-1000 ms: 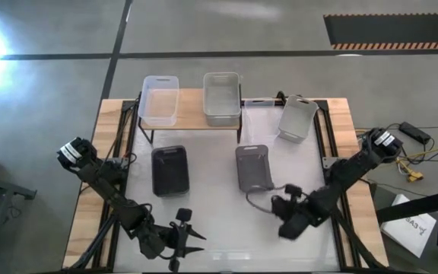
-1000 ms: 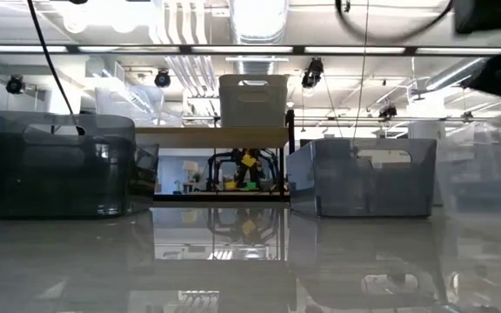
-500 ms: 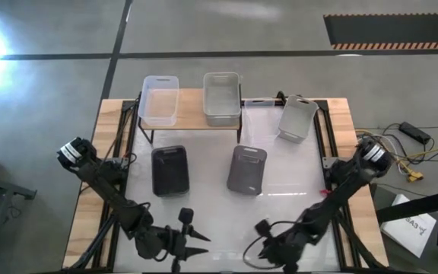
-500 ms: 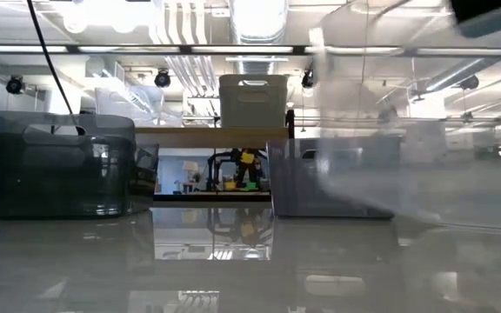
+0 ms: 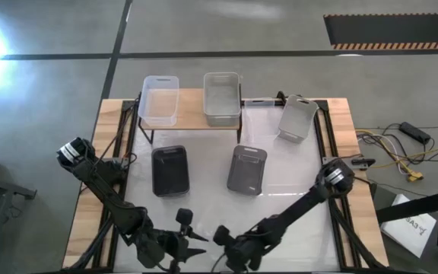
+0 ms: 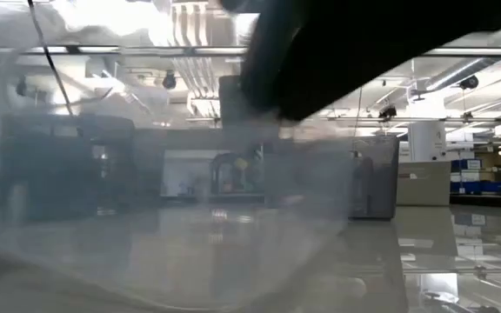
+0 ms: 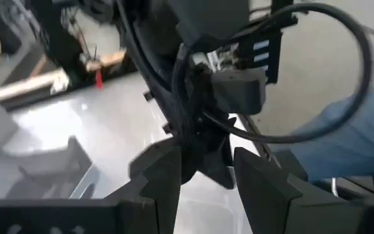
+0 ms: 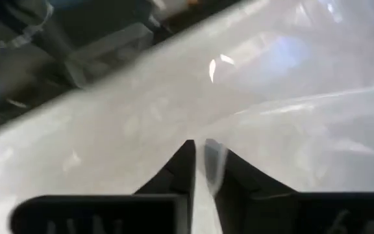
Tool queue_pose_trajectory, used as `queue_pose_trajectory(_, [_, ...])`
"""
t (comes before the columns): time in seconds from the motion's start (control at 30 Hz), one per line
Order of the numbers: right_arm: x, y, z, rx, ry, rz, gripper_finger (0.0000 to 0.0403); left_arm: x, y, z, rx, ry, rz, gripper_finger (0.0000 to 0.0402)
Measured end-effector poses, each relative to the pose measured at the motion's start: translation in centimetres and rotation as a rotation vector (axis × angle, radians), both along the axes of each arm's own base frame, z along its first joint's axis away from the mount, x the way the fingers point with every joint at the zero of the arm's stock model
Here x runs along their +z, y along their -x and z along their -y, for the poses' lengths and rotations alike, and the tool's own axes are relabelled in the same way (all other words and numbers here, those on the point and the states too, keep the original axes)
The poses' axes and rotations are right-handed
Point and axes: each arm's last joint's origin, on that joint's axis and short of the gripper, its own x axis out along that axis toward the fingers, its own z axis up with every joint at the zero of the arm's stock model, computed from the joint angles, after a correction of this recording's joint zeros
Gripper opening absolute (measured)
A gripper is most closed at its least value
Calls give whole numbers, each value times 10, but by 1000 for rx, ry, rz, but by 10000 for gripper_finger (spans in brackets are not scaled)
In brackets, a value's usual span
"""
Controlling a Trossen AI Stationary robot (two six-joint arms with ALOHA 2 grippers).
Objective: Stack baskets on shelf by color
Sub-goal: Stack the right transparent bin on top of the transparent bin on the shelf
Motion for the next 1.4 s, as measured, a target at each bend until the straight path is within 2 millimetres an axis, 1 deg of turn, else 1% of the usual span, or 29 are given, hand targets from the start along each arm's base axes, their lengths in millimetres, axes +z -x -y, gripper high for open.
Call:
queue_pose_trajectory(0.1, [-1, -9, 1, -20, 50, -22, 64, -5, 1, -2, 23, 23, -31, 127])
queue_pose_trajectory(0.17, [5, -11, 2, -42, 66, -46, 90, -9, 2, -2, 27, 17, -40, 127])
queue_pose_trajectory(0.27, [24, -4, 7, -159, 44, -106, 116, -9, 2, -2, 26, 18, -39, 127])
queue_pose_trajectory(0.33, [34, 7, 10, -228, 26, -153, 121, -9, 2, -2, 26, 16, -40, 127])
queue_pose_trajectory(0.43, [39, 35, 12, -310, 28, -170, 114, -10, 0, 1, 18, -8, -31, 127])
queue_pose_trajectory(0.53, [39, 72, 13, -439, 13, -133, 99, -15, -6, 9, 5, -26, -34, 127])
queue_pose_trajectory(0.6, [37, 98, 13, -539, -22, -84, 89, -19, -13, 18, -39, -11, -63, 127])
queue_pose_trajectory(0.73, [25, 146, 8, -668, -147, 48, 72, -23, -28, 29, -47, 31, -244, 127])
queue_pose_trajectory(0.83, [16, 177, -2, -688, -261, 185, 64, -26, -39, 27, 47, 69, -416, 127])
queue_pose_trajectory(0.93, [6, 199, -7, -686, -328, 332, 59, -30, -48, 24, 91, 106, -557, 141])
queue_pose_trajectory(1.0, [-1, 210, -9, -684, -340, 403, 57, -35, -55, 23, 75, 145, -603, 159])
queue_pose_trajectory(1.1, [-4, 221, -11, -695, -350, 470, 56, -45, -64, 19, 67, 168, -644, 190])
queue_pose_trajectory(1.2, [-8, 223, -11, -697, -333, 489, 56, -57, -71, 16, 72, 168, -682, 203])
queue_pose_trajectory(1.3, [-8, 223, -11, -699, -331, 493, 56, -70, -76, 16, 117, 189, -714, 195])
queue_pose_trajectory(1.4, [-9, 223, -11, -695, -324, 494, 56, -78, -79, 14, 175, 229, -734, 165])
